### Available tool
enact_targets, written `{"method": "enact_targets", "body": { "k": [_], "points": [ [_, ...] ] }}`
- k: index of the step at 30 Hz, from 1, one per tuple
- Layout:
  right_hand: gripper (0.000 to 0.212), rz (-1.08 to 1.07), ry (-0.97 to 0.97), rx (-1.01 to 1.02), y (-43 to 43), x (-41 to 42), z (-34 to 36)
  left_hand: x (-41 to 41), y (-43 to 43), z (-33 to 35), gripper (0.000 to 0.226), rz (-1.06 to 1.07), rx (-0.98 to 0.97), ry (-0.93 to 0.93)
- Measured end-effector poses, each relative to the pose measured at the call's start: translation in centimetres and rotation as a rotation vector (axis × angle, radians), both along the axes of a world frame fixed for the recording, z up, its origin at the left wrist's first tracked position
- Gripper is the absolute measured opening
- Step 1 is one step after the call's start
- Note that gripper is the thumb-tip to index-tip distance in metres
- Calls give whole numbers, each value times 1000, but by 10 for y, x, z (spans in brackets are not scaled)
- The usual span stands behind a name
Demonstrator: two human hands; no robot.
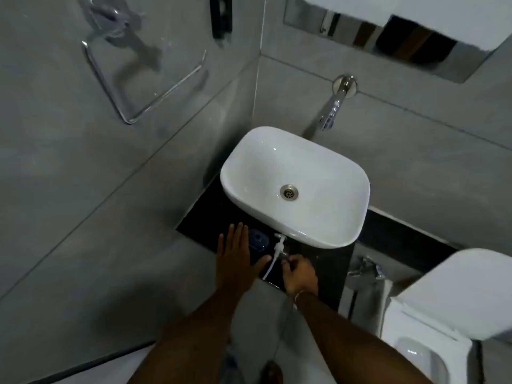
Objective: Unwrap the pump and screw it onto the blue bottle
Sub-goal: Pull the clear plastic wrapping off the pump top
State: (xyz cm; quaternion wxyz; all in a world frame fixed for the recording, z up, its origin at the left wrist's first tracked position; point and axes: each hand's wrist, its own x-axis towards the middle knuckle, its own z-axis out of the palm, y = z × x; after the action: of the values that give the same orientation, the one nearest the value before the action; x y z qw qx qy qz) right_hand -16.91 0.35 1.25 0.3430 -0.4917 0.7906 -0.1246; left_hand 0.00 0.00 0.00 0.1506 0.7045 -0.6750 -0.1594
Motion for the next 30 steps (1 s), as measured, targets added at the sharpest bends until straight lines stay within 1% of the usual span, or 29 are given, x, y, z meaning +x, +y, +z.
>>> {"method": "enact_targets", "body": {
  "k": [2, 5, 7, 9, 13, 17, 19, 21, 23, 25, 28, 30],
  "points": [
    [35, -140, -58, 46, -19, 11, -7, 3, -8, -7, 102, 54, 5, 56],
    [43, -262, -93, 102, -42, 26, -9, 4, -12, -17, 93, 65, -23, 105],
    [41, -316, -105, 107, -51, 33, -15, 4, -14, -21, 87, 57, -23, 147],
    [36, -342, -94, 93, -55, 36, -19, 5, -16, -25, 87, 66, -38, 173],
    [28, -318, -44, 75, -60, 31, -27, 6, -19, -29, 87, 66, -34, 199],
    [23, -137, -40, 41, -47, 20, -14, 5, -17, -31, 86, 71, -2, 216],
    [13, -93, -60, -52, -35, 16, 3, 4, -17, -32, 87, 73, 12, 240],
    [5, -140, -136, -220, -23, 13, 26, 4, -16, -32, 86, 78, 2, 258],
    [13, -211, -280, -380, -18, 15, 52, 4, -15, -33, 84, 85, -8, 266],
    [16, -206, -407, -503, -20, 22, 74, 5, -15, -33, 81, 83, -19, 256],
    [18, -162, -528, -583, -28, 37, 90, 5, -14, -32, 80, 75, -39, 241],
    [22, -134, -553, -612, -30, 45, 92, 5, -14, -32, 80, 78, -47, 235]
  ]
}}
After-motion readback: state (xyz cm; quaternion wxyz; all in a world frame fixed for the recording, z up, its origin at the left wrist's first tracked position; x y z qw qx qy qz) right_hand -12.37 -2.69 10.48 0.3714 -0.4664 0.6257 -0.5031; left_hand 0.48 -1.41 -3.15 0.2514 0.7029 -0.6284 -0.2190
